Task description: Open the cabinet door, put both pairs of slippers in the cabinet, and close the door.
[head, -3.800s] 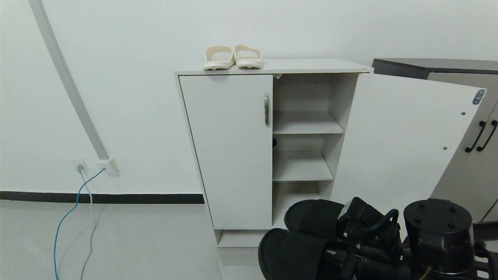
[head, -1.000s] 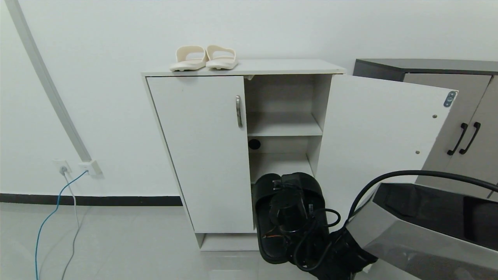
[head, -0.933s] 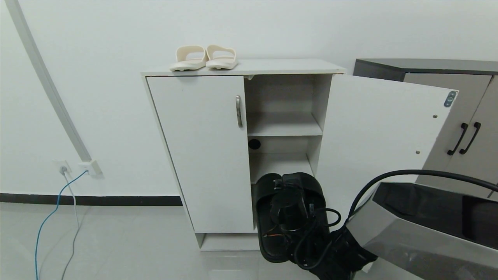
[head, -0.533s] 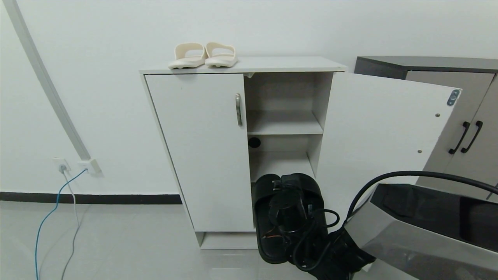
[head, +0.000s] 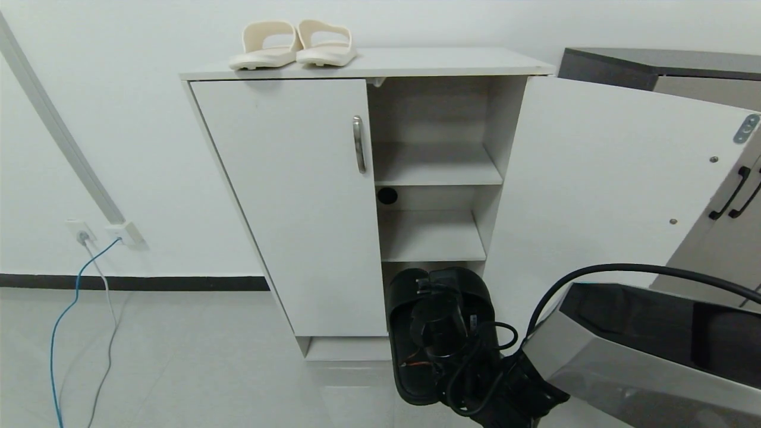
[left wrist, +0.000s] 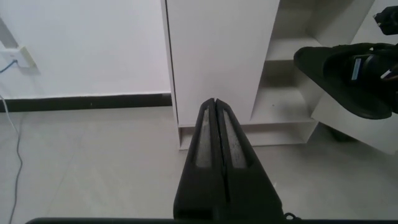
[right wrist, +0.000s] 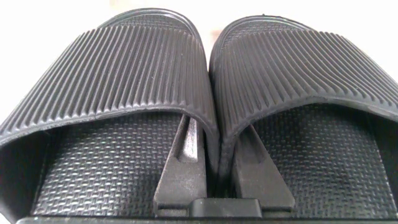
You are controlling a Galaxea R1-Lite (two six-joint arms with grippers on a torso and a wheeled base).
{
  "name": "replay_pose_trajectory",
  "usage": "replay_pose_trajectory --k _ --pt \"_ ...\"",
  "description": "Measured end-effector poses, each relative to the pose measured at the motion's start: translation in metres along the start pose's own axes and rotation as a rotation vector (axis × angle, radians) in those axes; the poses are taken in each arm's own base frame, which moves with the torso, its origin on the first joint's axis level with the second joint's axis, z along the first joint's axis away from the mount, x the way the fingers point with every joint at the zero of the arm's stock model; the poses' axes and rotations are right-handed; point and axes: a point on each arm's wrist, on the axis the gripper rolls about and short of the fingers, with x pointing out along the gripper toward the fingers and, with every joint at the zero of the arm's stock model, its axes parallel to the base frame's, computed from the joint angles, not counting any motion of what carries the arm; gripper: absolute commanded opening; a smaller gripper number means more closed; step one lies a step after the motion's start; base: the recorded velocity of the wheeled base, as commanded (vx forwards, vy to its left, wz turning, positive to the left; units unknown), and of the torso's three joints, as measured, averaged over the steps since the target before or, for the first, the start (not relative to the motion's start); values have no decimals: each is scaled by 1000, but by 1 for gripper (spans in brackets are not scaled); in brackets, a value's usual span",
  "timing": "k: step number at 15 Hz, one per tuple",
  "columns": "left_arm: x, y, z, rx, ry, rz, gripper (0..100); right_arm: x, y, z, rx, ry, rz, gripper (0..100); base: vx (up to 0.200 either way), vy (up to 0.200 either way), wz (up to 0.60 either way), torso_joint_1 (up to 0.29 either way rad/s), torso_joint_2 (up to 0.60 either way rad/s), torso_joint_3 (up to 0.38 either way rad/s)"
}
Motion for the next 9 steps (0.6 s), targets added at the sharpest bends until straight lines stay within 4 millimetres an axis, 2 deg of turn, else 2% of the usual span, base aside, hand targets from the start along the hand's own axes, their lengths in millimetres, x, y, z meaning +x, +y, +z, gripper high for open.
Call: replay_pose_trajectory --k 6,9 --pt "0 0 0 0 0 0 0 2 1 -3 11 -18 -2 0 0 0 0 6 4 -194" --pt "0 0 0 0 0 1 0 2 2 1 25 -58 3 0 0 0 0 2 0 -60"
